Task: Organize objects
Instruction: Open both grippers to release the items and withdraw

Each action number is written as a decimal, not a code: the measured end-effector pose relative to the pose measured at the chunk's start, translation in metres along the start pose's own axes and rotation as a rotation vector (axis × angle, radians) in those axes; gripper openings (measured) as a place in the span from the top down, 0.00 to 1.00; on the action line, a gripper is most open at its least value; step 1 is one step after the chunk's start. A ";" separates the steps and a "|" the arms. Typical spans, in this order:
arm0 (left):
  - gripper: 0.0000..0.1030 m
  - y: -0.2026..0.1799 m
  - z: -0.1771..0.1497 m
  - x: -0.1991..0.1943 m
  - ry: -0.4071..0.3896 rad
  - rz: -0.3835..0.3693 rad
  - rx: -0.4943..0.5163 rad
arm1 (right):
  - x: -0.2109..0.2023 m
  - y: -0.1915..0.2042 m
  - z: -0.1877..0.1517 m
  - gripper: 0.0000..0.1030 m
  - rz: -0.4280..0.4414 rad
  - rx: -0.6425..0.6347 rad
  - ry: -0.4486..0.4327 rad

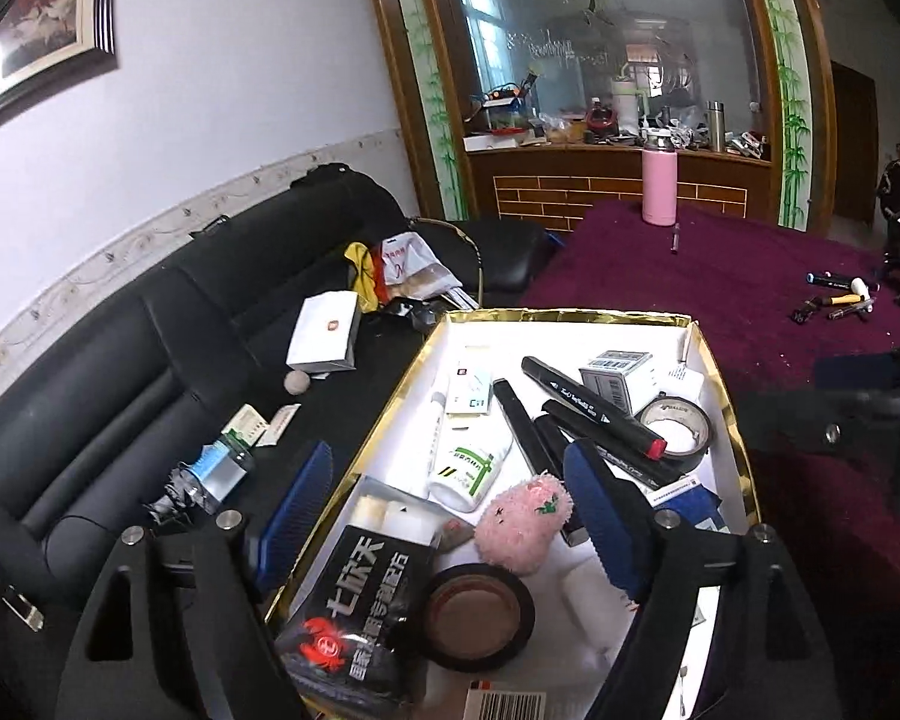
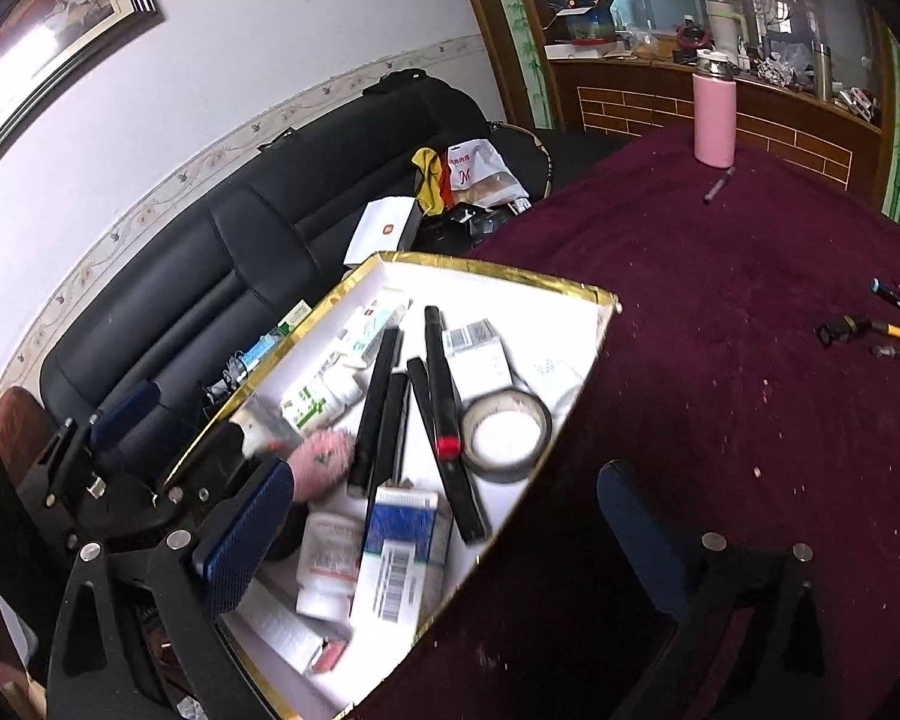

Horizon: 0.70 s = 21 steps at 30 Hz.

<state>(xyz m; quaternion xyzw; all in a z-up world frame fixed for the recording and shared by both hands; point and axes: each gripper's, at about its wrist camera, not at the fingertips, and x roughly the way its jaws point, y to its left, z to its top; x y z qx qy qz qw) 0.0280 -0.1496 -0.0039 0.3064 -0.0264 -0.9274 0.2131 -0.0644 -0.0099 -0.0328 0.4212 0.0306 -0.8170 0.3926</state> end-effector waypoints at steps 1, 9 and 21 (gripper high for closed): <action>0.23 -0.001 0.000 -0.002 0.000 0.002 0.003 | -0.001 -0.001 -0.002 0.00 0.004 0.002 0.000; 0.23 -0.004 -0.005 -0.017 -0.011 0.016 -0.020 | -0.010 0.002 -0.013 0.00 0.007 -0.011 -0.008; 0.23 -0.009 -0.011 -0.025 0.003 -0.022 -0.036 | -0.017 0.008 -0.022 0.00 -0.001 -0.030 -0.011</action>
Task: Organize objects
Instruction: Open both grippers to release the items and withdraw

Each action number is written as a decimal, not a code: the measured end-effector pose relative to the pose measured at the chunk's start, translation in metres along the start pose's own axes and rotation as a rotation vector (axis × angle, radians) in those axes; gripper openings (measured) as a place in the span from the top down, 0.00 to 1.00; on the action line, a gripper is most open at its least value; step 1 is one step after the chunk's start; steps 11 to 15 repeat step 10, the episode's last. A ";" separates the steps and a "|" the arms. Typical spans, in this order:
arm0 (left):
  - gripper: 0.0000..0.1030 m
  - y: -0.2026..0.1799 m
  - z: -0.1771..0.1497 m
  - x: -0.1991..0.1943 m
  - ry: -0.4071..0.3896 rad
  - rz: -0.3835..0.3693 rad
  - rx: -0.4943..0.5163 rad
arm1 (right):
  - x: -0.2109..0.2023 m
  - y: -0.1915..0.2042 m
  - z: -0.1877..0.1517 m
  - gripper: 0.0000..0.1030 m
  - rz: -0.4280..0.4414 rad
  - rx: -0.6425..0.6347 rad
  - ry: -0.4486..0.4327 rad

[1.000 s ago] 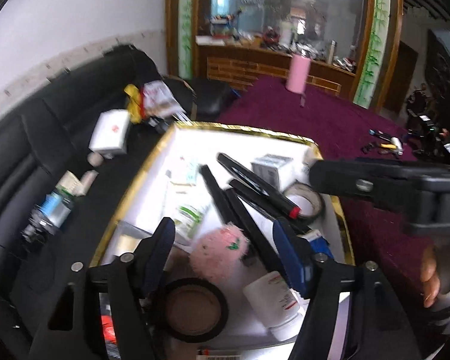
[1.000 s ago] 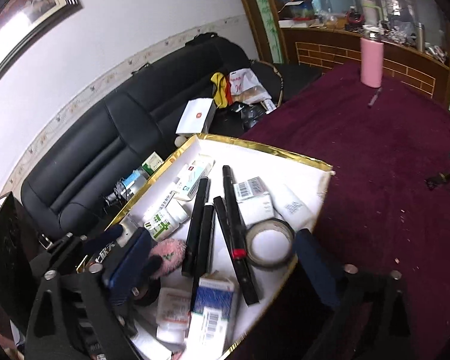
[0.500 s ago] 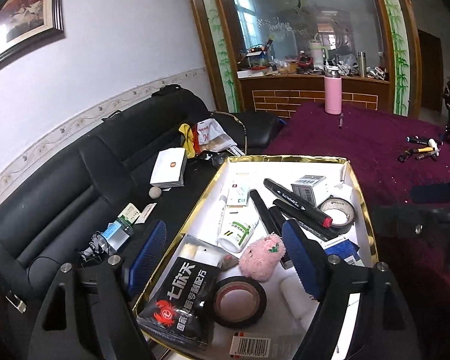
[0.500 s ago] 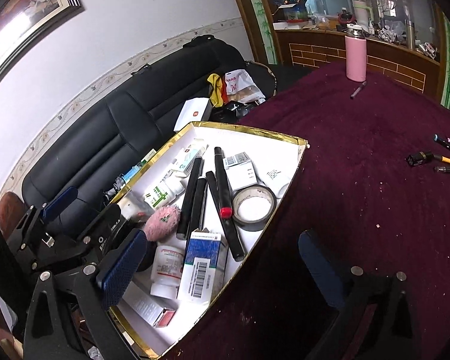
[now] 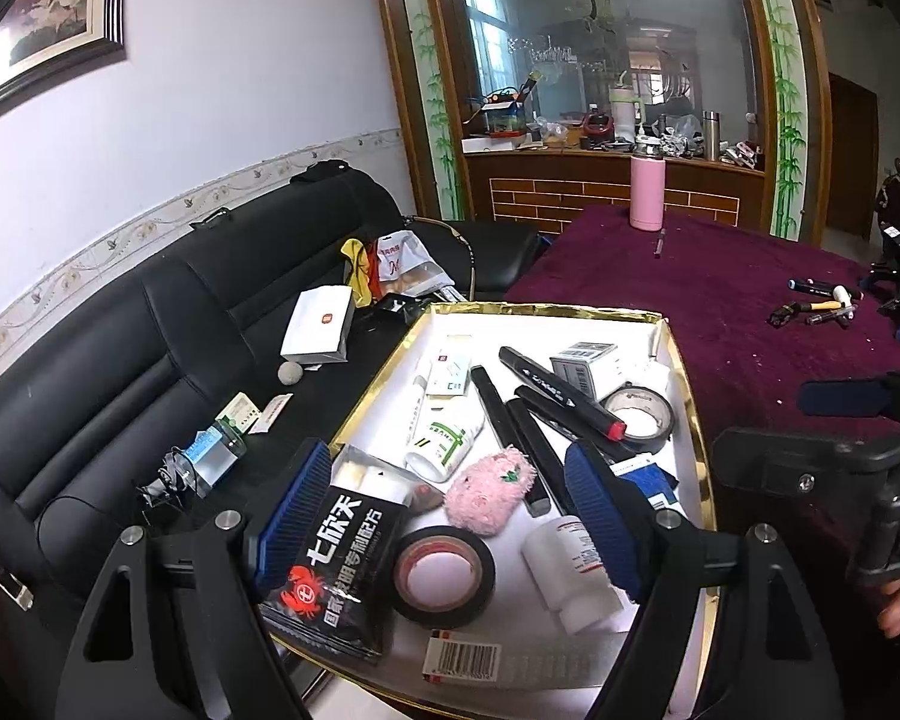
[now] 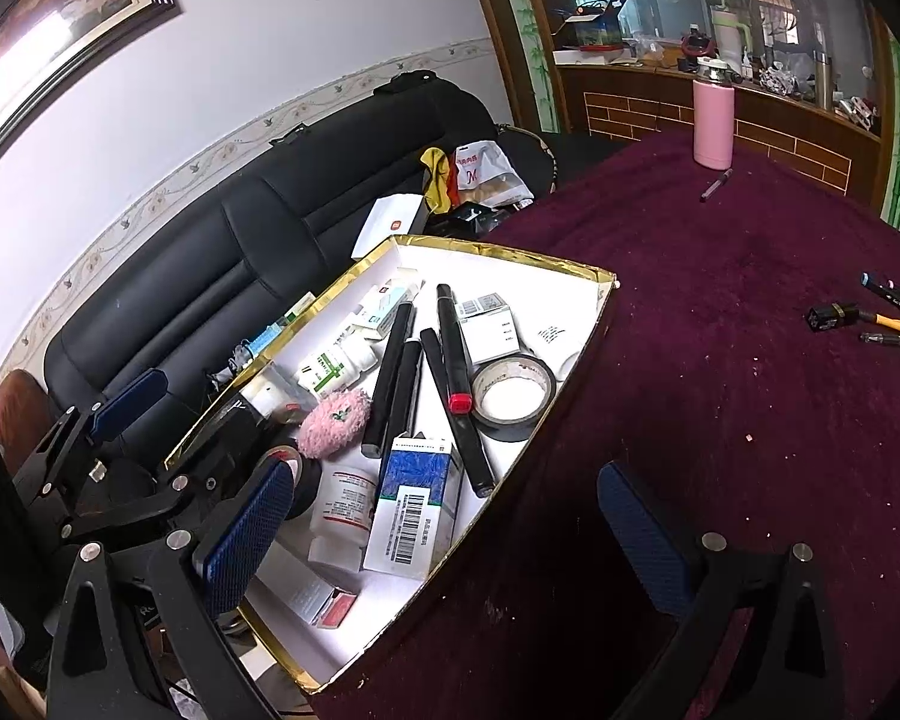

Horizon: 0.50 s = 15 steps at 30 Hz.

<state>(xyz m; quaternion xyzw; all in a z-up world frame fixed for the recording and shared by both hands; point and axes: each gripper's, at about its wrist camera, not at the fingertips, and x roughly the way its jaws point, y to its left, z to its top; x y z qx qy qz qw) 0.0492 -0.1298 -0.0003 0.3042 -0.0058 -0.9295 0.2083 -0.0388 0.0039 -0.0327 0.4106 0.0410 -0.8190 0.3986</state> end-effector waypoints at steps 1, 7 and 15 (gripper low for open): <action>0.23 0.000 0.000 0.000 0.002 -0.002 -0.001 | 0.000 0.000 0.000 0.00 -0.001 0.000 -0.001; 0.23 0.002 0.000 0.001 0.004 -0.014 -0.014 | -0.001 0.001 0.000 0.00 -0.001 -0.002 -0.004; 0.23 0.003 0.000 0.003 0.013 -0.026 -0.029 | -0.001 0.001 -0.001 0.00 -0.003 -0.003 0.001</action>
